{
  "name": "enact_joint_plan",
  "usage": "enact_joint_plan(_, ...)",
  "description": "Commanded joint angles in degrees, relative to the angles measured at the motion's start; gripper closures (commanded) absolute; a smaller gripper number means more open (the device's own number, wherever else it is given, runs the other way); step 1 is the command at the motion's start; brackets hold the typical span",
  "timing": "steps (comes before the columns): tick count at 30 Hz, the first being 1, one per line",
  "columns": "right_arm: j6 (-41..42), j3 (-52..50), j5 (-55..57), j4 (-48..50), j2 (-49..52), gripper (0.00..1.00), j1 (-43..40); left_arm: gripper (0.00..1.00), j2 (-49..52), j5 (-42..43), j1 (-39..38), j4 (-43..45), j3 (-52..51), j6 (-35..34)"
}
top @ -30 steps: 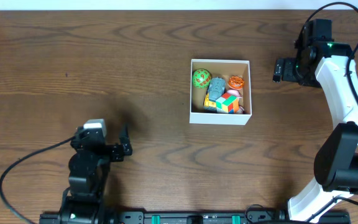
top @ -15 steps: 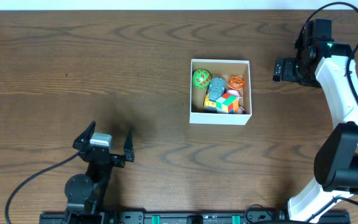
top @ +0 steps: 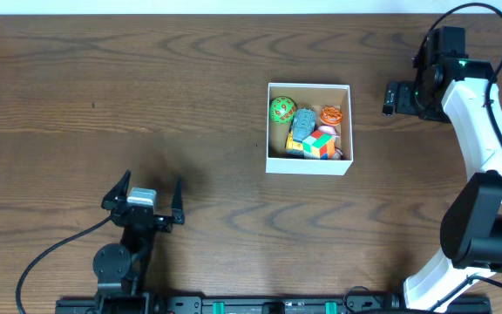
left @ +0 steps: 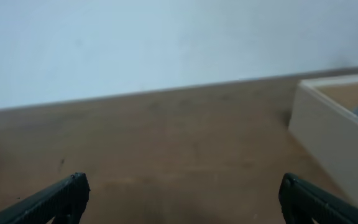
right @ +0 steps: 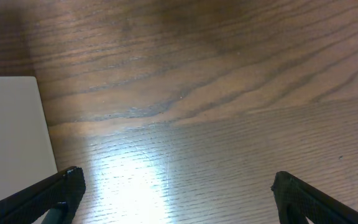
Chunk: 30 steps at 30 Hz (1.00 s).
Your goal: Pack container
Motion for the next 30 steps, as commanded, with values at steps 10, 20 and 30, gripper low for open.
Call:
enact_joint_plan(10,-0.59,-0.07,0.39,-0.04,-0.85,0.01,0.35,0.02,-0.46,-0.44,0.07,-3.37,-0.37,-1.29)
enact_joint_plan(20,-0.59,-0.07,0.39,-0.02,-0.85,0.01,0.35,0.02,0.31,-0.48,-0.09,-3.34,-0.37,-1.27)
enact_joint_plan(30,-0.59,-0.07,0.39,-0.02,-0.85,0.01,0.35,0.02,0.39,-0.48,-0.09,-3.34,-0.37,-1.27)
